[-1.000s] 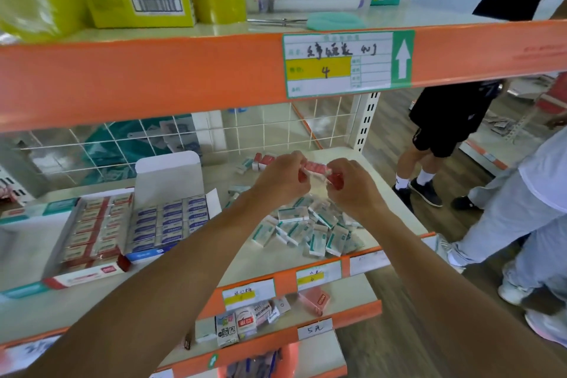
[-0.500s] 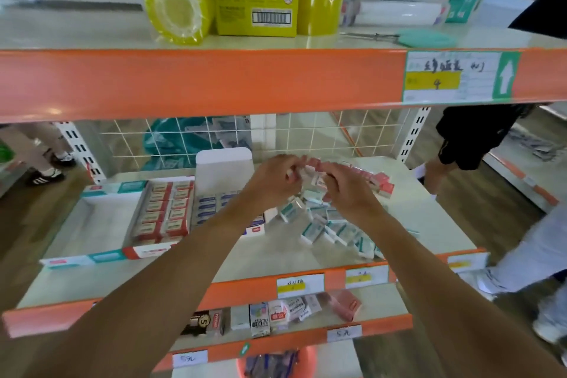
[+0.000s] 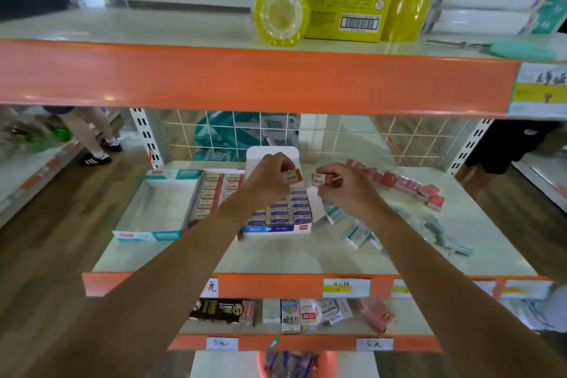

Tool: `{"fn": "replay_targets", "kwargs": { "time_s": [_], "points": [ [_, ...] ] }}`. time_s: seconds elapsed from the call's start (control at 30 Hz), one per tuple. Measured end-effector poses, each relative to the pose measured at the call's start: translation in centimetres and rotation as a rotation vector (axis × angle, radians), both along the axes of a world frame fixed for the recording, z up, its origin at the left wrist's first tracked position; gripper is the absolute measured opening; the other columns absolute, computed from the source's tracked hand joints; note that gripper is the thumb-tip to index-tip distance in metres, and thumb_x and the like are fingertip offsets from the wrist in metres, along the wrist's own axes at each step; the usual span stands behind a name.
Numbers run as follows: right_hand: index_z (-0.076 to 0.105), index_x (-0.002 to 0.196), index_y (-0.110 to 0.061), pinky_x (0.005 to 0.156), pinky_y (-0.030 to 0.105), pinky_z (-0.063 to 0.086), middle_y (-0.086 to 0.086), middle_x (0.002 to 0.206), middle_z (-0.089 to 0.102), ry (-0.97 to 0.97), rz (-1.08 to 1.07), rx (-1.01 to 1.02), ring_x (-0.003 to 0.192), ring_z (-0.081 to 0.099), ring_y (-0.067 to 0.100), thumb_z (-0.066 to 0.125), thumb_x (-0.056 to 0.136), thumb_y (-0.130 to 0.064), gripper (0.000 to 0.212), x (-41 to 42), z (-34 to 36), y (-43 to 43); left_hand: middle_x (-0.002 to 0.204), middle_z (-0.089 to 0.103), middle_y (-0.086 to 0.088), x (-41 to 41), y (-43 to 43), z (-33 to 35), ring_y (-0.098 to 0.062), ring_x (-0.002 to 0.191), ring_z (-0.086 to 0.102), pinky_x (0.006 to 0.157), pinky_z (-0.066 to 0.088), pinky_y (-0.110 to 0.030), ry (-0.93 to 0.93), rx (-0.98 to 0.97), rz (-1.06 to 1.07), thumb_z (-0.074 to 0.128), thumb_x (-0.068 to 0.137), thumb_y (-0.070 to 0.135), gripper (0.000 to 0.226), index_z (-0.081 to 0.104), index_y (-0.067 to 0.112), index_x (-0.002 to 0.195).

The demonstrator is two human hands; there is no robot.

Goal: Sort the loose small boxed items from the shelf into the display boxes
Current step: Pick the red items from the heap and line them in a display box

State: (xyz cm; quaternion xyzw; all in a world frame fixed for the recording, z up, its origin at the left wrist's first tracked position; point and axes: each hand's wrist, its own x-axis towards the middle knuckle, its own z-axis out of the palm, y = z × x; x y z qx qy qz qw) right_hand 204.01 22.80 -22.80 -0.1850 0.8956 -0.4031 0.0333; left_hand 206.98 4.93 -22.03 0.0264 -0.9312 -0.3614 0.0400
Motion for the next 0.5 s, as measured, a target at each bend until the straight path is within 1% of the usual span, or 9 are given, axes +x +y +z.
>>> {"fn": "replay_targets", "kwargs": {
  "time_s": [0.07, 0.1, 0.17, 0.23, 0.3, 0.33, 0.37, 0.43, 0.5],
  "points": [
    [0.060, 0.123, -0.012, 0.088, 0.036, 0.055, 0.003, 0.109, 0.066, 0.010, 0.013, -0.003, 0.095, 0.064, 0.017, 0.072, 0.083, -0.011, 0.042, 0.3, 0.0, -1.1, 0.108, 0.058, -0.001, 0.4, -0.9, -0.2, -0.019, 0.099, 0.058, 0.075, 0.055, -0.026, -0.010, -0.005, 0.029, 0.070, 0.076, -0.002, 0.043, 0.056, 0.014, 0.114],
    [0.060, 0.122, -0.012, 0.088, 0.038, 0.055, 0.004, 0.108, 0.066, 0.018, 0.012, 0.001, 0.094, 0.064, 0.018, 0.071, 0.084, -0.011, 0.040, 0.3, 0.0, -1.6, 0.110, 0.058, -0.002, 0.6, -1.4, -0.3, -0.020, 0.099, 0.058, 0.073, 0.056, -0.025, -0.014, -0.005, 0.044, 0.070, 0.076, -0.002, 0.043, 0.057, 0.014, 0.114],
    [0.061, 0.117, -0.011, 0.086, 0.041, 0.056, 0.004, 0.107, 0.066, 0.019, 0.019, -0.008, 0.093, 0.065, 0.019, 0.069, 0.086, -0.012, 0.032, 0.4, 0.0, -2.7, 0.109, 0.057, -0.001, 1.0, -2.4, -0.3, -0.018, 0.097, 0.056, 0.064, 0.049, -0.017, -0.011, -0.013, 0.066, 0.069, 0.076, -0.001, 0.042, 0.057, 0.014, 0.113],
    [0.059, 0.108, -0.016, 0.084, 0.044, 0.057, 0.002, 0.104, 0.065, 0.004, 0.038, -0.038, 0.090, 0.067, 0.021, 0.066, 0.088, -0.013, 0.021, 0.7, 0.0, -3.6, 0.106, 0.058, 0.001, 1.5, -3.4, -0.2, -0.015, 0.093, 0.054, 0.060, 0.043, -0.014, -0.007, -0.039, 0.063, 0.070, 0.078, 0.004, 0.038, 0.056, 0.015, 0.111],
    [0.057, 0.100, -0.021, 0.083, 0.042, 0.057, -0.001, 0.100, 0.064, 0.001, 0.057, -0.060, 0.088, 0.067, 0.020, 0.065, 0.088, -0.014, 0.017, 0.8, 0.0, -4.6, 0.103, 0.059, 0.002, 2.1, -4.4, -0.2, -0.014, 0.090, 0.054, 0.058, 0.040, -0.011, 0.000, -0.068, 0.052, 0.071, 0.079, 0.009, 0.033, 0.055, 0.017, 0.106],
    [0.057, 0.099, -0.021, 0.081, 0.038, 0.057, -0.003, 0.099, 0.063, 0.010, 0.069, -0.058, 0.089, 0.066, 0.019, 0.066, 0.088, -0.014, 0.016, 0.9, 0.0, -5.0, 0.100, 0.059, 0.004, 2.4, -4.8, -0.2, -0.013, 0.088, 0.054, 0.057, 0.038, -0.011, -0.001, -0.077, 0.055, 0.071, 0.080, 0.011, 0.030, 0.054, 0.019, 0.103],
    [0.057, 0.099, -0.020, 0.078, 0.030, 0.055, -0.005, 0.097, 0.063, 0.024, 0.081, -0.041, 0.089, 0.065, 0.016, 0.066, 0.088, -0.015, 0.015, 1.0, 0.1, -5.4, 0.097, 0.059, 0.005, 2.7, -5.3, -0.1, -0.013, 0.086, 0.055, 0.055, 0.037, -0.011, -0.007, -0.085, 0.057, 0.071, 0.081, 0.012, 0.028, 0.052, 0.021, 0.100],
    [0.060, 0.101, -0.018, 0.069, 0.015, 0.046, -0.008, 0.094, 0.061, 0.047, 0.095, -0.006, 0.087, 0.062, 0.011, 0.067, 0.087, -0.015, 0.016, 1.3, 0.3, -6.3, 0.093, 0.061, 0.007, 3.2, -6.2, -0.1, -0.012, 0.083, 0.057, 0.058, 0.042, -0.014, -0.027, -0.077, 0.043, 0.072, 0.081, 0.015, 0.026, 0.052, 0.022, 0.096],
    [0.061, 0.098, -0.020, 0.067, 0.013, 0.043, -0.012, 0.090, 0.060, 0.055, 0.113, 0.012, 0.085, 0.060, 0.009, 0.069, 0.085, -0.015, 0.016, 1.4, 0.3, -7.1, 0.091, 0.064, 0.008, 3.8, -7.1, 0.0, -0.011, 0.080, 0.059, 0.064, 0.047, -0.018, -0.042, -0.081, 0.025, 0.075, 0.079, 0.018, 0.025, 0.054, 0.023, 0.092]
  ]
}}
